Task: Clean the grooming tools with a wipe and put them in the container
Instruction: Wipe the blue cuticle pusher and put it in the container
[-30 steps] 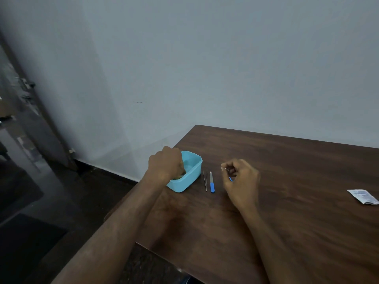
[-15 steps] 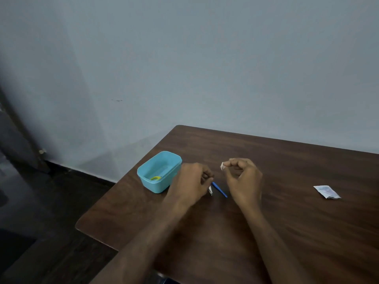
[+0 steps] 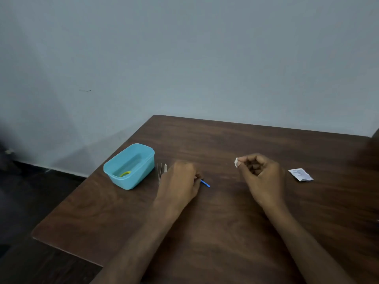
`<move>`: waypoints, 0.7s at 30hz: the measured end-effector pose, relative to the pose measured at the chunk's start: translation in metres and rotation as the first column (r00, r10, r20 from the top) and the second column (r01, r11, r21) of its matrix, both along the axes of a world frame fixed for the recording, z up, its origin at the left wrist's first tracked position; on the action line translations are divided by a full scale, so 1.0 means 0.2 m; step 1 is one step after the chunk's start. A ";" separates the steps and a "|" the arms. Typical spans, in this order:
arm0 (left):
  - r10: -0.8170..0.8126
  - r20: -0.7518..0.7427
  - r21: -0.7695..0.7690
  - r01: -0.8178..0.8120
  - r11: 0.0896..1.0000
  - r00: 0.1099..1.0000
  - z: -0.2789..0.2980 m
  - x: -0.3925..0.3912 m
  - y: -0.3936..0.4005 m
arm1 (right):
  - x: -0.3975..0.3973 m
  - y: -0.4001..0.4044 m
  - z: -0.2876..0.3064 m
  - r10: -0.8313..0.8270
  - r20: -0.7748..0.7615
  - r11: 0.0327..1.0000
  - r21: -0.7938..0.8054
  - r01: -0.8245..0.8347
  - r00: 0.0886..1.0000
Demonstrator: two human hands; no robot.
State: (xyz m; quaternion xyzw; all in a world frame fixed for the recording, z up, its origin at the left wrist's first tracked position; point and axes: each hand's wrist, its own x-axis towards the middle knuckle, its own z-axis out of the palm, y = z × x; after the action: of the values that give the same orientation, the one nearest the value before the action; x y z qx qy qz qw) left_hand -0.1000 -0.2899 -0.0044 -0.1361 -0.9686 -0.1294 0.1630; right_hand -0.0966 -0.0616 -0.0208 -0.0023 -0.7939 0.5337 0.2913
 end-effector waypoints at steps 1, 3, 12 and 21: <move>-0.021 -0.011 0.006 0.021 1.000 1.000 0.00 -0.01 0.02 | -0.01 0.02 0.01 -0.017 0.004 1.000 -0.015 0.017 1.000; -0.090 0.001 0.036 0.090 0.995 0.996 -0.02 -0.02 0.08 | -0.03 0.04 0.01 -0.044 0.026 0.999 -0.020 0.044 0.999; -0.441 0.115 0.121 0.428 0.896 0.890 -0.02 -0.14 0.37 | -0.08 0.14 -0.02 -0.113 0.081 0.993 -0.022 0.116 0.990; -0.392 0.131 0.438 0.301 0.847 0.911 -0.07 -0.26 0.47 | -0.15 0.35 -0.02 -0.318 0.093 0.946 -0.034 0.322 0.944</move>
State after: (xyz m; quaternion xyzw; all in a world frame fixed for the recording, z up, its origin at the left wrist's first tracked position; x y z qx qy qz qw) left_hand -0.1513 -0.1962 -0.0176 -0.2578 -0.8908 -0.3700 0.0555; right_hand -0.1261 0.0090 -0.0253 -0.1611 -0.7816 0.4979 0.3394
